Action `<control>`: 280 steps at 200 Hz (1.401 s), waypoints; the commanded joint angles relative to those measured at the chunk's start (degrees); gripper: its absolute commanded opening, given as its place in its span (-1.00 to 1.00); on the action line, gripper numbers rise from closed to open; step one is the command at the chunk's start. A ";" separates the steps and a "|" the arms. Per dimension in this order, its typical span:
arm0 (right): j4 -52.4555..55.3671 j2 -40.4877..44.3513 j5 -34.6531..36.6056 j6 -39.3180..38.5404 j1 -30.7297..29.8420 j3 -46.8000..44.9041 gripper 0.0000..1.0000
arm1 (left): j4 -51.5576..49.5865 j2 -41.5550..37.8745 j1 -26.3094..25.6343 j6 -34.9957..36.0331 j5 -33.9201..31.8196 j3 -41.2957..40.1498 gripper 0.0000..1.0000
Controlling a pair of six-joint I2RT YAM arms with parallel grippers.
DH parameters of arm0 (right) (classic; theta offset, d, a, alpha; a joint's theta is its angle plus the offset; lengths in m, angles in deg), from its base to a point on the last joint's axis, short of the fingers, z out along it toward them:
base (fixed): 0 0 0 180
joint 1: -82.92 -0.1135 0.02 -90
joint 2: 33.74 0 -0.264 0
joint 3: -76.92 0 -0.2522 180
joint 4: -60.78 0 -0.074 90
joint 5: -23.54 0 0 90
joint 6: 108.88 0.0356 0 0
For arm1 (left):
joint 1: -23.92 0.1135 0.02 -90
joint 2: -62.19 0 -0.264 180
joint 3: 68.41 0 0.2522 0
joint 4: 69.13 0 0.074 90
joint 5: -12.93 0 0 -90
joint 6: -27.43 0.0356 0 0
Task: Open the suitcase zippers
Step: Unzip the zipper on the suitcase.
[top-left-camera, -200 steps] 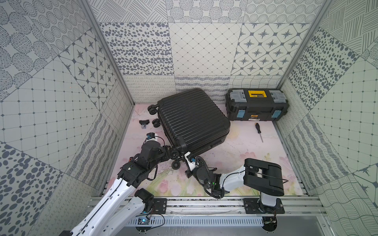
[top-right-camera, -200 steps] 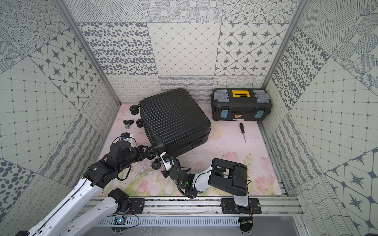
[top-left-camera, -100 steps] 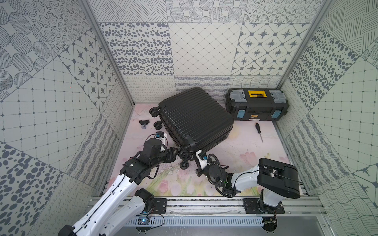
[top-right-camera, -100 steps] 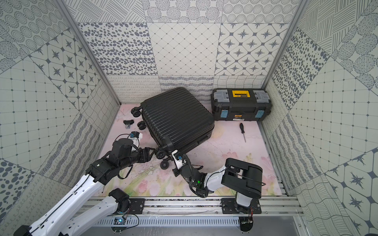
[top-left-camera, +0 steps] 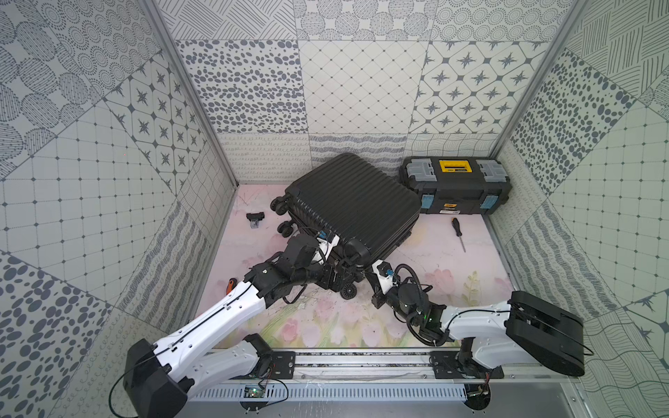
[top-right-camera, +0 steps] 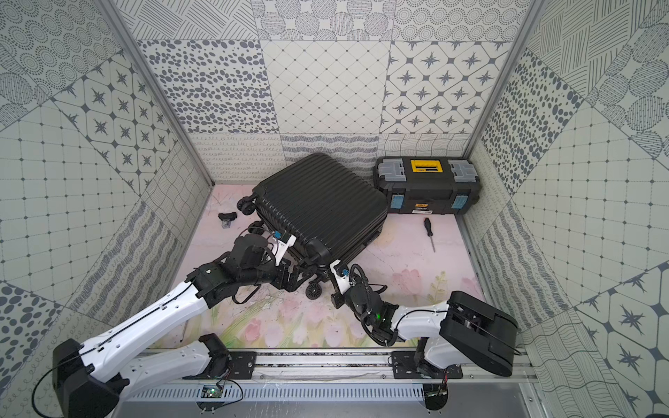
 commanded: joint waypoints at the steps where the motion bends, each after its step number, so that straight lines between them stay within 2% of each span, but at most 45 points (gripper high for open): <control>1: 0.76 2.39 -1.57 -0.31 0.49 -1.32 -1.00 | 7.41 4.61 -2.04 4.89 1.15 2.60 0.97; 39: 1.82 4.54 -1.21 -0.74 0.57 -2.33 -1.00 | 8.00 11.23 -4.68 4.85 1.84 6.47 0.84; 63: 1.45 4.88 -0.89 -0.90 0.51 -2.78 -0.60 | 9.29 12.64 -5.69 3.72 0.73 6.53 0.76; 105: -2.80 0.69 -0.58 -0.34 0.41 -3.22 -0.33 | 10.06 13.73 -7.80 2.53 -1.12 6.31 0.72; 142: -5.81 -3.66 -0.42 -0.72 0.35 -1.17 -0.28 | 10.94 13.42 -8.73 1.59 -2.68 5.46 0.71; 206: -8.55 -9.52 -1.39 -0.69 0.20 3.67 -0.41 | 12.01 12.44 -9.18 0.36 -4.21 3.42 0.69; 234: -9.07 -9.84 -1.48 -0.40 -0.40 4.14 -0.66 | 12.24 11.67 -9.22 0.14 -5.28 2.37 0.69; 256: -8.71 -8.73 -1.48 -0.52 -0.93 3.66 -0.99 | 12.20 11.05 -9.22 0.14 -6.35 1.54 0.69; 280: -7.03 -6.67 -0.93 -0.49 -1.03 2.71 -1.00 | 11.69 9.58 -9.18 0.26 -9.11 0.71 0.69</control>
